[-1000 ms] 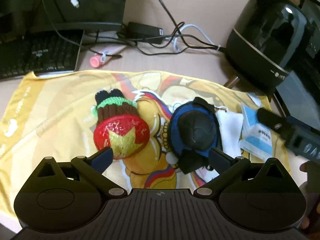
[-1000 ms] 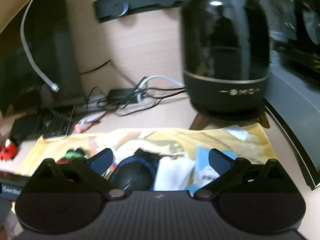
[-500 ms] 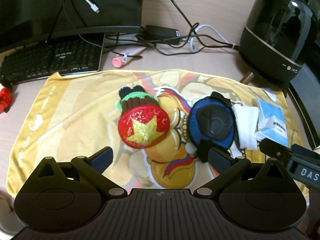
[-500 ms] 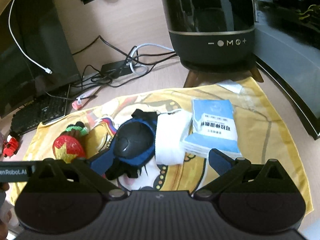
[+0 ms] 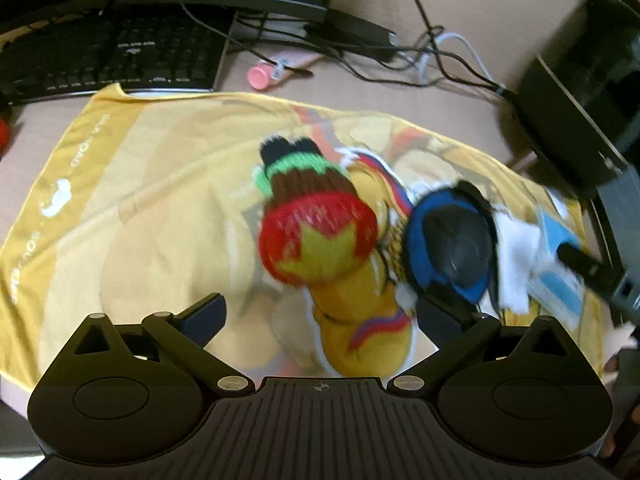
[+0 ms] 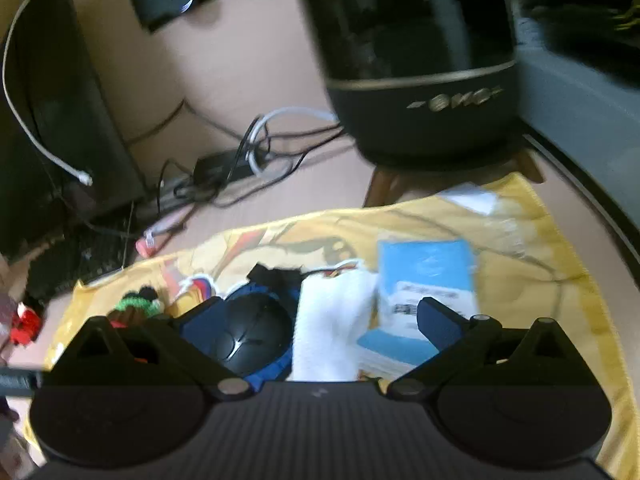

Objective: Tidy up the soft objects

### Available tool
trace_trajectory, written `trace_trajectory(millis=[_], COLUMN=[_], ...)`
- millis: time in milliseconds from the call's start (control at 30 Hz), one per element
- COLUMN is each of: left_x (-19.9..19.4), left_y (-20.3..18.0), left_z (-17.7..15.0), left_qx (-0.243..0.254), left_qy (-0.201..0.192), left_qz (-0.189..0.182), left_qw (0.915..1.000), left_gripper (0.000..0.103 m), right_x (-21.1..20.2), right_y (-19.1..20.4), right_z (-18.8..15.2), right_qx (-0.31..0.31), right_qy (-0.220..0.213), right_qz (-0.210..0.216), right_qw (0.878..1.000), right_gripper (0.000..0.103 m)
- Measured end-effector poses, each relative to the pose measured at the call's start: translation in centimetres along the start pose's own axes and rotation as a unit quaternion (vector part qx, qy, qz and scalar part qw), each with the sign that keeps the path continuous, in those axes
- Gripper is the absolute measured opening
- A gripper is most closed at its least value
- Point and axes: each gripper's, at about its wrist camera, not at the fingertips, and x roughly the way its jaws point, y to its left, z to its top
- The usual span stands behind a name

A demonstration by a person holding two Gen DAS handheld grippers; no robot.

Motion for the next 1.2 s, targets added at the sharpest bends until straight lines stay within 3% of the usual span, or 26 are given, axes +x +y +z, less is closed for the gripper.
trace_trajectory(millis=[33,100,167,200,367,433,500,600,767,900,1000,1100,1200], left_x=[0.3,1.0,1.9,2.3,3.8,3.6,3.1,1.2,-1.9,-2.7,-3.2,-3.2,-2.7], left_y=[0.1,0.1,-0.1,-0.3,0.0,-0.1,-0.5,-2.2,-4.2,-4.1,-3.6,-3.1,-3.0], left_z=[0.4,1.0,0.9,0.9,0.9,1.1,1.3,0.5,-1.1,-1.7,-2.0,-3.2,-4.0], left_qx=[-0.002,0.0,0.011,0.017,0.016,0.018,0.027,0.071,0.126,0.117,0.107,0.09,0.085], left_qy=[0.002,0.012,0.033,0.045,0.074,0.066,0.053,0.015,-0.038,-0.034,-0.046,-0.033,-0.01], left_qz=[0.002,0.005,0.002,0.0,-0.005,-0.006,-0.007,-0.007,-0.008,-0.01,-0.005,-0.004,0.012], left_qw=[1.0,0.9999,0.9994,0.9988,0.9971,0.9976,0.9982,0.9974,0.9913,0.9925,0.9932,0.9954,0.9963], left_gripper=[0.103,0.103,0.103,0.103,0.103,0.103,0.103,0.103,0.103,0.103,0.103,0.103,0.103], right_x=[0.6,1.8,2.6,2.9,3.4,2.9,1.7,-0.4,-2.2,-3.3,-4.6,-5.1,-4.8], right_y=[0.6,2.1,3.0,2.9,1.8,1.8,2.2,3.5,4.7,3.7,3.3,4.7,5.1], right_z=[0.0,-0.1,-0.5,-0.7,-1.1,-0.9,-0.6,-0.6,-1.7,-1.6,-0.9,-2.5,-4.5], right_qx=[-0.013,-0.056,-0.083,-0.081,-0.047,-0.038,-0.03,-0.046,-0.068,-0.017,0.034,-0.01,-0.031], right_qy=[0.006,0.015,0.027,0.034,0.055,0.056,0.047,0.022,0.026,0.054,0.052,0.043,0.072], right_qz=[-0.002,-0.014,-0.036,-0.036,-0.033,-0.029,-0.026,-0.036,-0.073,-0.063,-0.036,-0.057,-0.065], right_qw=[1.0,0.998,0.996,0.995,0.997,0.997,0.998,0.998,0.995,0.996,0.997,0.997,0.995], right_gripper=[0.097,0.071,0.054,0.053,0.056,0.068,0.089,0.101,0.103,0.103,0.103,0.103,0.103])
